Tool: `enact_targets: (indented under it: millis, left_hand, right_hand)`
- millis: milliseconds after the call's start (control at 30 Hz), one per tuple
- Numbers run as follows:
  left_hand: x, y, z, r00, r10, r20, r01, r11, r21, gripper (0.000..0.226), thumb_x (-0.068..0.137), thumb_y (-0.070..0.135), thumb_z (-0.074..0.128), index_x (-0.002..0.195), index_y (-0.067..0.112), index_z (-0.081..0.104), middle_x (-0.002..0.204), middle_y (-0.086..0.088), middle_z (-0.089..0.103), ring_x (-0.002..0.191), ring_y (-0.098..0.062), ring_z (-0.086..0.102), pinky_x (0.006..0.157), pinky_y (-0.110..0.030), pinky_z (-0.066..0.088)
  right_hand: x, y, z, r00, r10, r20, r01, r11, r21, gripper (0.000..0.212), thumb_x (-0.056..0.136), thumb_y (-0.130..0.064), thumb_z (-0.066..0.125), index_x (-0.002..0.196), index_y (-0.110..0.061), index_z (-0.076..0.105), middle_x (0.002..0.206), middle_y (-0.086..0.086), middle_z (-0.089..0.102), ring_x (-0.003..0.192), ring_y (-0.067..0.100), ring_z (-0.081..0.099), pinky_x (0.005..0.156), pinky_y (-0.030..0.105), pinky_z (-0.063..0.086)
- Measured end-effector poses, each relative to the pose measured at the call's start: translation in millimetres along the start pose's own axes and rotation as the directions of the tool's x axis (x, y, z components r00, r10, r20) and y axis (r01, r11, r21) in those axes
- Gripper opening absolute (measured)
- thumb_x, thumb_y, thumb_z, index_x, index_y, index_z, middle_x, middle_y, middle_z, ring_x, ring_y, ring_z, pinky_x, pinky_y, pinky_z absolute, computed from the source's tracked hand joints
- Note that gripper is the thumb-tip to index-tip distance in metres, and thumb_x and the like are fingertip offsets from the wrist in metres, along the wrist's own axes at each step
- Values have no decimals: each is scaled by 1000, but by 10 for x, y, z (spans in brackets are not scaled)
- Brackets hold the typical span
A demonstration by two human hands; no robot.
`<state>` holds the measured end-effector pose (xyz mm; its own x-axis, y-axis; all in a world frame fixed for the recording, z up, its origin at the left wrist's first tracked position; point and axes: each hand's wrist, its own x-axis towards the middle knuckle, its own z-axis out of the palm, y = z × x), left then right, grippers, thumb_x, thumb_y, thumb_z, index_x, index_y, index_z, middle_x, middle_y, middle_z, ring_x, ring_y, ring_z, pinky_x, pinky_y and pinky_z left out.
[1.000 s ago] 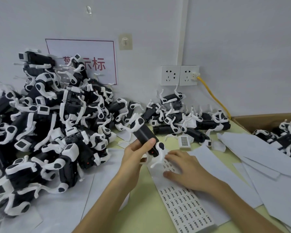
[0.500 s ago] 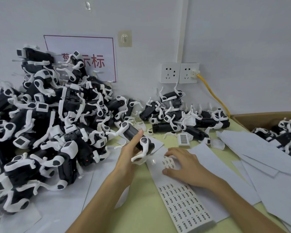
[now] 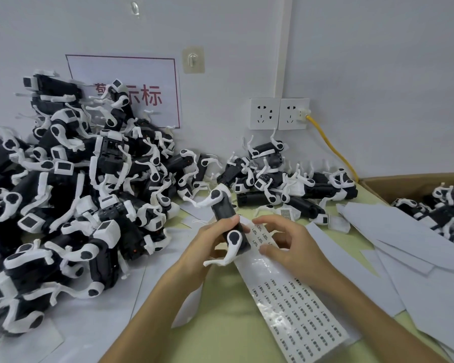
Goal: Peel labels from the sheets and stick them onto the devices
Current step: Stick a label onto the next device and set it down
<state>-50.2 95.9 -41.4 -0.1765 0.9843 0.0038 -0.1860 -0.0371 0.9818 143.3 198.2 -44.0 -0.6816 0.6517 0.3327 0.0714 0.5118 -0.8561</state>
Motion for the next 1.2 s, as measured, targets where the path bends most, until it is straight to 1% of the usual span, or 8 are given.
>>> enact_targets:
  millis: [133, 267, 433, 600, 733, 833, 933, 1200]
  left_hand:
    - [-35, 22, -3, 1000, -2, 14, 1, 999, 39, 62, 70, 65, 83, 100, 10, 79, 103, -12, 72, 100, -27, 66, 111, -58, 44]
    - [-102, 65, 78, 1000, 23, 20, -24, 999, 35, 63, 67, 68, 83, 96, 12, 79, 102, -15, 69, 99, -30, 59, 98, -50, 39]
    - [-159, 100, 135, 998, 56, 2, -56, 996, 67, 49, 74, 58, 73, 94, 13, 79, 98, -12, 70, 96, -30, 59, 92, -46, 38]
    - [-194, 121, 166, 998, 68, 2, -68, 991, 118, 48, 74, 55, 71, 94, 12, 78, 92, -6, 74, 82, -19, 66, 75, -25, 50]
    - [-199, 112, 195, 999, 52, -12, -49, 987, 154, 47, 75, 57, 70, 93, 14, 79, 92, -5, 74, 86, -22, 63, 83, -41, 42]
    - [-193, 100, 202, 999, 36, -23, -32, 989, 147, 49, 74, 58, 70, 96, 16, 80, 92, -6, 73, 89, -25, 61, 85, -43, 39]
    - [-198, 113, 212, 999, 45, -24, -41, 991, 124, 51, 71, 59, 69, 97, 16, 81, 80, 2, 70, 72, -14, 60, 69, -25, 42]
    - [-215, 139, 228, 998, 43, -44, -42, 999, 27, 64, 72, 57, 68, 109, 5, 78, 105, -15, 71, 99, -28, 64, 97, -44, 41]
  right_hand:
    - [14, -6, 13, 1000, -27, -13, 27, 1000, 9, 45, 87, -6, 78, 110, -44, 73, 105, -12, 70, 74, 31, 66, 70, 33, 55]
    - [28, -21, 11, 994, -48, -102, 43, 998, -46, 30, 86, -17, 82, 99, -43, 75, 88, -15, 71, 61, 10, 57, 66, 17, 46]
    - [23, -68, 16, 984, -92, -154, 78, 993, -93, 22, 83, -19, 84, 94, -36, 77, 96, -15, 71, 76, 12, 64, 72, 28, 53]
    - [21, -58, 31, 982, -134, -132, 117, 984, -132, 24, 81, -13, 84, 90, -34, 75, 97, -12, 66, 86, 15, 65, 78, 36, 54]
    - [29, -31, 29, 986, -120, -118, 111, 990, -82, 27, 82, -6, 83, 85, -31, 73, 92, -10, 69, 84, 16, 66, 77, 48, 56]
    - [29, -17, 17, 982, -140, -126, 129, 987, -93, 25, 82, -4, 83, 86, -27, 75, 91, -10, 70, 85, 17, 68, 79, 47, 55]
    - [15, -34, 18, 976, -152, -158, 136, 985, -105, 21, 83, -6, 82, 88, -26, 77, 91, -10, 73, 85, 16, 70, 81, 40, 56]
    - [-13, -71, 38, 955, -184, -232, 150, 977, -154, 23, 83, -7, 82, 95, -27, 83, 94, -20, 76, 78, 10, 72, 72, 18, 54]
